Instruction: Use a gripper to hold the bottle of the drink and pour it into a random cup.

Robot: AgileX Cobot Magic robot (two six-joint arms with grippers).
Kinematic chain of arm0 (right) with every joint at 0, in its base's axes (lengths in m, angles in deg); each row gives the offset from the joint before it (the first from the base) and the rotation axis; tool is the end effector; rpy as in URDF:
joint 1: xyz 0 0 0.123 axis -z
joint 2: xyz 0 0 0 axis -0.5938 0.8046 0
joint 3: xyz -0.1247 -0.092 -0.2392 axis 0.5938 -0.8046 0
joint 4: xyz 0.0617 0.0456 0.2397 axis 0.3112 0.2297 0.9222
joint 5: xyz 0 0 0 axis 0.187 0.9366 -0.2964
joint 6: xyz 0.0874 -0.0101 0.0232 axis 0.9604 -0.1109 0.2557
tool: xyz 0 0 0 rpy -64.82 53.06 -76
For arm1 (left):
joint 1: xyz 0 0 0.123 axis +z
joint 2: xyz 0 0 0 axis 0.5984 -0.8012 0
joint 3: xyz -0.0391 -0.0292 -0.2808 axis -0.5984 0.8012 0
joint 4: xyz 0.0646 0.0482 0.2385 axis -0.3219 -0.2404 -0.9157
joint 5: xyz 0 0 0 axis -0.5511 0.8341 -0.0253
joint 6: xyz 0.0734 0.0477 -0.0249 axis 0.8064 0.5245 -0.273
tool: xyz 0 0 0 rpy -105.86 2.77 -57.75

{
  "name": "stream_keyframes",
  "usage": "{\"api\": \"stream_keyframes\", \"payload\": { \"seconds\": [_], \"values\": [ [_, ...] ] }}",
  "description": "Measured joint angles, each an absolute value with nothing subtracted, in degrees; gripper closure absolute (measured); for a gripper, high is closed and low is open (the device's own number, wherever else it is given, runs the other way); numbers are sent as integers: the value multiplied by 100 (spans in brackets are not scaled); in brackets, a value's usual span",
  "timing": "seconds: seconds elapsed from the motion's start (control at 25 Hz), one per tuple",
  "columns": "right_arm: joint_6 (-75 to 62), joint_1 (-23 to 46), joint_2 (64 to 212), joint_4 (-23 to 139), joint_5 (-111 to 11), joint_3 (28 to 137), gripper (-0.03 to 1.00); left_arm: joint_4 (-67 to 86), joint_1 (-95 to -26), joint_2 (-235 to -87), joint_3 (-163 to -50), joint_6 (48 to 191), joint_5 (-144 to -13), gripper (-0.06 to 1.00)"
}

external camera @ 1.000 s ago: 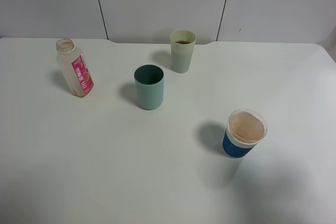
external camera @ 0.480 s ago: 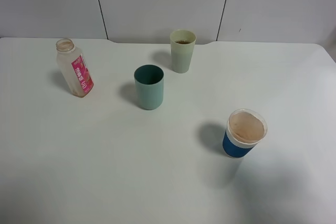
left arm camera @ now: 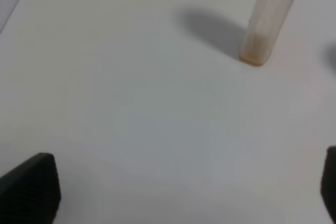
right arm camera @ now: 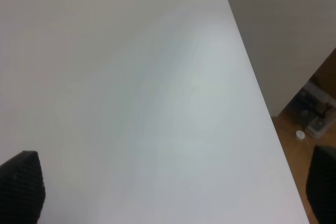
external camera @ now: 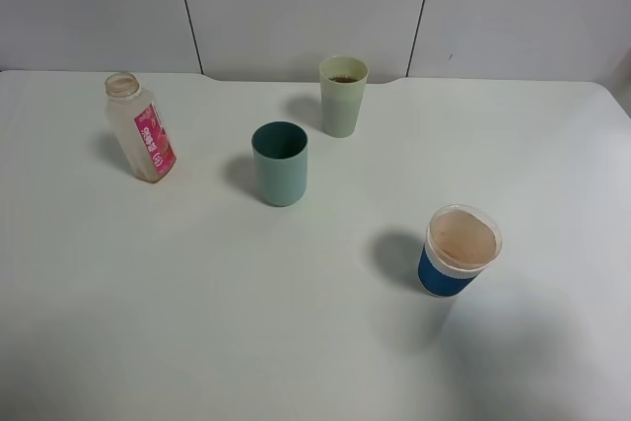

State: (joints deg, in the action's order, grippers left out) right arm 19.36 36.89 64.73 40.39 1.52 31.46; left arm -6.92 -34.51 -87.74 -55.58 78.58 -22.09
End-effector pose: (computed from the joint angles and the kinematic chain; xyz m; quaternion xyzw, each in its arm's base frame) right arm -0.0065 -0.0132 0.2790 0.0291 0.8489 -0.0725 0.5228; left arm -0.0058 0.0043 0.2799 -0.0696 0.8447 0.0067 0.5307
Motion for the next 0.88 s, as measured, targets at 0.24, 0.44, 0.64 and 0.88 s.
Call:
{"api": "stream_keyframes", "payload": {
  "seconds": [0.24, 0.44, 0.64, 0.88],
  "values": [
    [1936, 3689, 6473, 4039, 152, 3146, -2, -692, -3451, -8774, -5558, 7858, -2209, -4],
    [1936, 3689, 6473, 4039, 152, 3146, -2, -692, -3451, -8774, -5558, 7858, -2209, -4],
    [1936, 3689, 6473, 4039, 152, 3146, -2, -692, -3451, -8774, -5558, 7858, -2209, -4],
    [1936, 3689, 6473, 4039, 152, 3146, -2, -692, -3451, -8774, -5558, 7858, -2209, -4]
  ]
}}
